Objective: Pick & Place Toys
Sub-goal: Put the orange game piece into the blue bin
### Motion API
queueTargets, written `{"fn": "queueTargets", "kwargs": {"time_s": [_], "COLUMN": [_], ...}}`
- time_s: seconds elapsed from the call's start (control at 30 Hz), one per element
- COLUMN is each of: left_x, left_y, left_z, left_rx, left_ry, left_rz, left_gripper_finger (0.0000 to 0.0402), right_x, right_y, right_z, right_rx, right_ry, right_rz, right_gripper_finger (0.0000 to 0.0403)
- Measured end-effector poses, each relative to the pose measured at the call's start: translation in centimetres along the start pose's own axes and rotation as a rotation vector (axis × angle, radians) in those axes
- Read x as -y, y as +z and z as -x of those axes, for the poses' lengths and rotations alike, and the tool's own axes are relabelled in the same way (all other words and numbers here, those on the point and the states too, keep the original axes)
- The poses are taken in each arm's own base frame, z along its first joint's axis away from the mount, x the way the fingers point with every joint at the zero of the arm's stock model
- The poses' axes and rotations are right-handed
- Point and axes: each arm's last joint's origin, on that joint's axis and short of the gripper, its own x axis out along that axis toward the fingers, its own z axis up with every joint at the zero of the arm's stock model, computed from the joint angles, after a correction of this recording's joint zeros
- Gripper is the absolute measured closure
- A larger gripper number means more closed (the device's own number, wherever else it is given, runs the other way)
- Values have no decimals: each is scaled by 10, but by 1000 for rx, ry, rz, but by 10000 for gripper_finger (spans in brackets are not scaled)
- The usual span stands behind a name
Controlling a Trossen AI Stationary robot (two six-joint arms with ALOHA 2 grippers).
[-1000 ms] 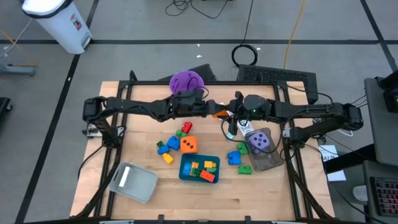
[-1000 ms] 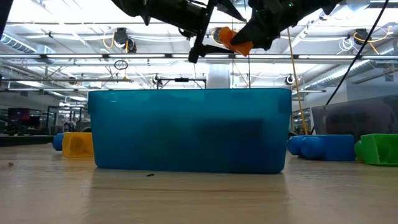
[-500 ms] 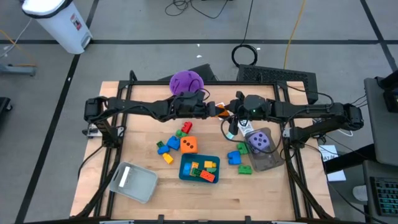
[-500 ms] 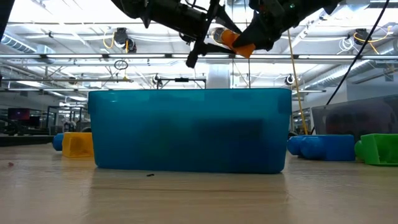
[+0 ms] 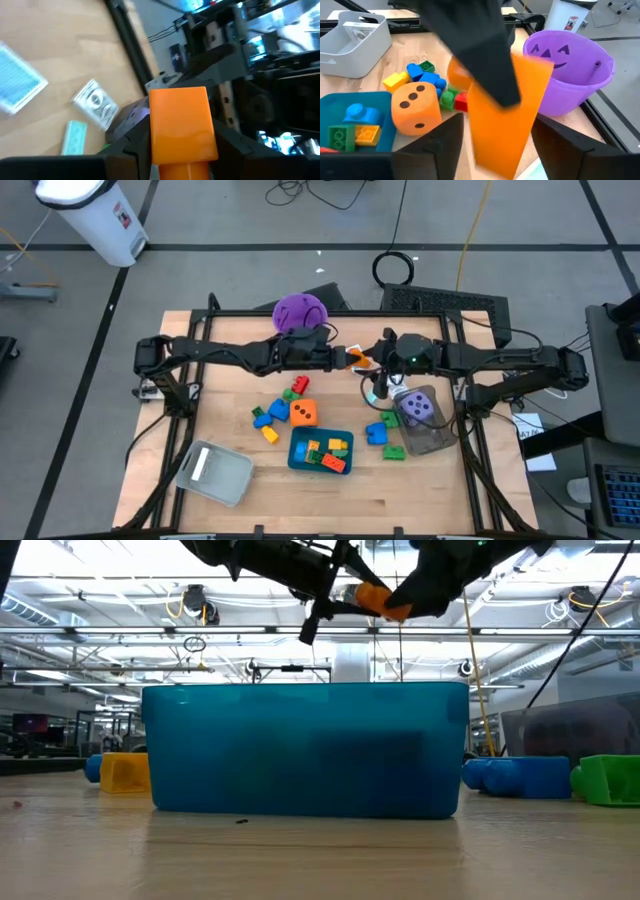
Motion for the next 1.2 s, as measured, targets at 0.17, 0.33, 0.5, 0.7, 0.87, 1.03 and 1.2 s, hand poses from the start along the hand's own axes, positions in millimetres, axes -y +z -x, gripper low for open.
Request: {"fn": "queueTargets", "kwargs": {"time_s": [0.17, 0.33, 0.5, 0.7, 0.87, 1.03, 1.2], "left_x": [13, 27, 43, 57, 62, 61, 54], "left_y": [13, 28, 36, 18, -20, -61, -92], "left_z": [15, 43, 85, 134, 148, 143, 126], "left_rx": [38, 59, 45, -95, -260, -337, -368], "left_ry": [-35, -26, 7, 77, 128, 231, 301], "left_rz": [-47, -115, -220, -297, -283, -263, -253], "left_gripper_finger": [257, 259, 256, 255, 255, 255, 254], "right_x": [8, 13, 14, 14, 14, 13, 10], "right_y": [5, 10, 13, 8, 2, -11, -29], "right_z": [21, 43, 61, 71, 70, 61, 48], "right_rx": [47, 97, 150, 110, 67, 44, 56], "right_ry": [-18, -32, -28, -25, -23, -22, 61], "right_rz": [-21, -79, -110, -155, -192, -226, -292], "right_gripper_finger": [154, 145, 147, 147, 149, 149, 149]}}
